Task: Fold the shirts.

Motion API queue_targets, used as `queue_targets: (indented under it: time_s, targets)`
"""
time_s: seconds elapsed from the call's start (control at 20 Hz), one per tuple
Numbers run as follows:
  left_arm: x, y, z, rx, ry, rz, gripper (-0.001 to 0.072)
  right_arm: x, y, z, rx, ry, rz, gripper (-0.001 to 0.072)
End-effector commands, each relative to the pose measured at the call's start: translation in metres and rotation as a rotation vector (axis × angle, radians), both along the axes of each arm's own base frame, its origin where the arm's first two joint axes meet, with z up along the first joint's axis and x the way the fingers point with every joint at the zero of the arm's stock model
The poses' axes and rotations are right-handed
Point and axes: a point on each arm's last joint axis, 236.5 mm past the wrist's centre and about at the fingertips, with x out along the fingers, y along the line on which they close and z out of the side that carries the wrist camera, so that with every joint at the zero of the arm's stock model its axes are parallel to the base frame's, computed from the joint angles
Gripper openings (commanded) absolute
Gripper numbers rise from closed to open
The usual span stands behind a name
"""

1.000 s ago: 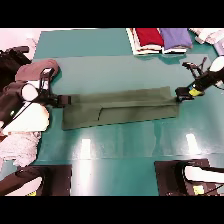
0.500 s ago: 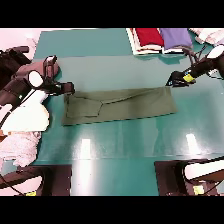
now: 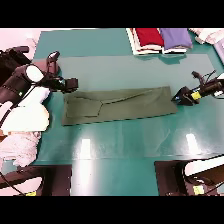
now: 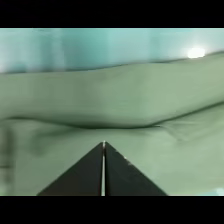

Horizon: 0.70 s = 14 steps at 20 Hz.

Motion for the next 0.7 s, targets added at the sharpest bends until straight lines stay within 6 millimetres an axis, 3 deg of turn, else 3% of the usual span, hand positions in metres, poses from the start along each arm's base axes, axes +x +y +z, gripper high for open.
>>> queue_targets:
  time_s: [0.0, 0.15, 0.25, 0.4, 0.5, 0.65]
  targets:
    - [-0.004, -0.041, 0.001, -0.042, -0.024, -0.055, 0.0026, 0.006, 0.025, -0.022, 0.056, -0.016, 0.006, 0.0407]
    - [-0.011, -0.083, -0.019, -0.061, -0.013, -0.104, 0.0025, 0.026, 0.043, -0.011, 0.008, -0.128, 0.059, 0.0029]
    - [-0.010, -0.116, -0.031, -0.118, -0.011, -0.103, 0.0025, 0.040, 0.044, 0.016, -0.042, -0.229, 0.064, 0.0016]
    - [-0.008, -0.157, -0.051, -0.120, 0.009, -0.159, 0.0025, 0.050, 0.055, 0.090, -0.063, -0.363, 0.126, 0.0015]
    - [-0.002, -0.184, -0.063, -0.117, 0.021, -0.199, 0.0025, 0.053, 0.075, 0.141, -0.072, -0.440, 0.168, 0.0016]
    - [-0.002, -0.215, -0.084, -0.102, 0.058, -0.259, 0.0025, 0.051, 0.118, 0.200, -0.074, -0.547, 0.253, 0.0015]
